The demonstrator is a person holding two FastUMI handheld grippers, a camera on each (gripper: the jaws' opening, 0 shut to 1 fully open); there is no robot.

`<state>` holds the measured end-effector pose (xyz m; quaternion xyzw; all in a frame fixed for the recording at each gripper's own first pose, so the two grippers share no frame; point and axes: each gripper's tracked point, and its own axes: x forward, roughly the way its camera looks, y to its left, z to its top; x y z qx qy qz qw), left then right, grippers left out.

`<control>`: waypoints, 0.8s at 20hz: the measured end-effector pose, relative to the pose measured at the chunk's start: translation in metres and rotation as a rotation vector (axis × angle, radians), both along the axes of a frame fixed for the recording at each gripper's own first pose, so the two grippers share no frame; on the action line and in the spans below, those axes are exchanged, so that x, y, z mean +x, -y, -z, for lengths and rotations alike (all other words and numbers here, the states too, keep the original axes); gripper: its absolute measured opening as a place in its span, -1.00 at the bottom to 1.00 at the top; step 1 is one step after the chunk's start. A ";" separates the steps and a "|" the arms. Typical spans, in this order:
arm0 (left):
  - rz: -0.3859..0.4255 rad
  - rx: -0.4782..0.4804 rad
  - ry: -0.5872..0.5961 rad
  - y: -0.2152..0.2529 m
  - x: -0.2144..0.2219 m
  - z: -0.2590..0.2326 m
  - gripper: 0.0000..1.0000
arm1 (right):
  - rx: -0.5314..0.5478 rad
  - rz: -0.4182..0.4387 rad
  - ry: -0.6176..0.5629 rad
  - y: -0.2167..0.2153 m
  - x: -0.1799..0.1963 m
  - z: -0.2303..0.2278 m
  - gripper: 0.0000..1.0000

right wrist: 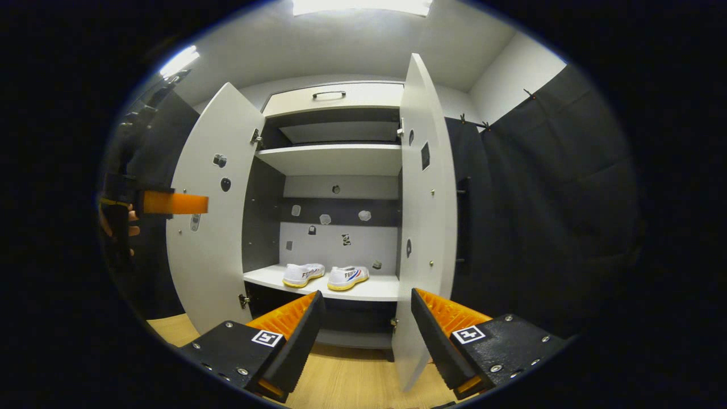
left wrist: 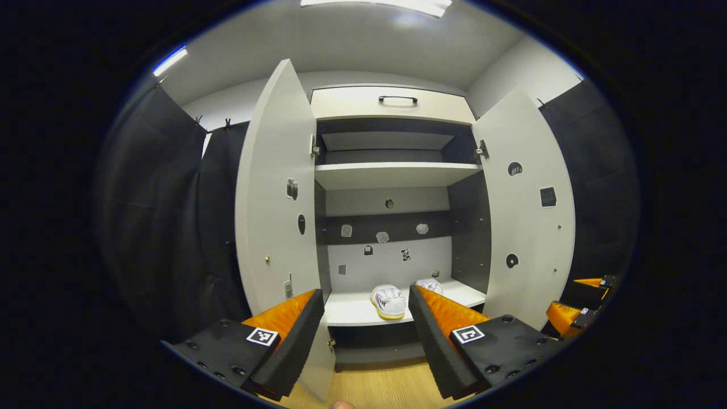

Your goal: Grab one shoe with the right hand and put it into the shoe cabinet, grab the other shoe with the left hand and put it into the shoe cabinet; then close the right door with the right hand and the left door with the left hand.

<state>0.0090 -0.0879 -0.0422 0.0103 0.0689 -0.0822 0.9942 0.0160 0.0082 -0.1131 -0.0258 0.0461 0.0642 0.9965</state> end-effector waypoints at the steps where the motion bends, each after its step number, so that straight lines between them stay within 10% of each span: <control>1: -0.005 -0.004 0.003 -0.008 -0.006 -0.002 0.91 | -0.027 0.031 0.014 0.014 0.002 -0.007 0.86; 8: -0.125 0.024 0.043 -0.082 -0.025 -0.014 0.92 | -0.045 0.192 0.011 0.099 0.026 -0.020 0.86; 16: -0.202 0.049 0.090 -0.138 -0.033 -0.026 0.91 | 0.010 0.134 -0.060 0.105 0.049 -0.009 0.86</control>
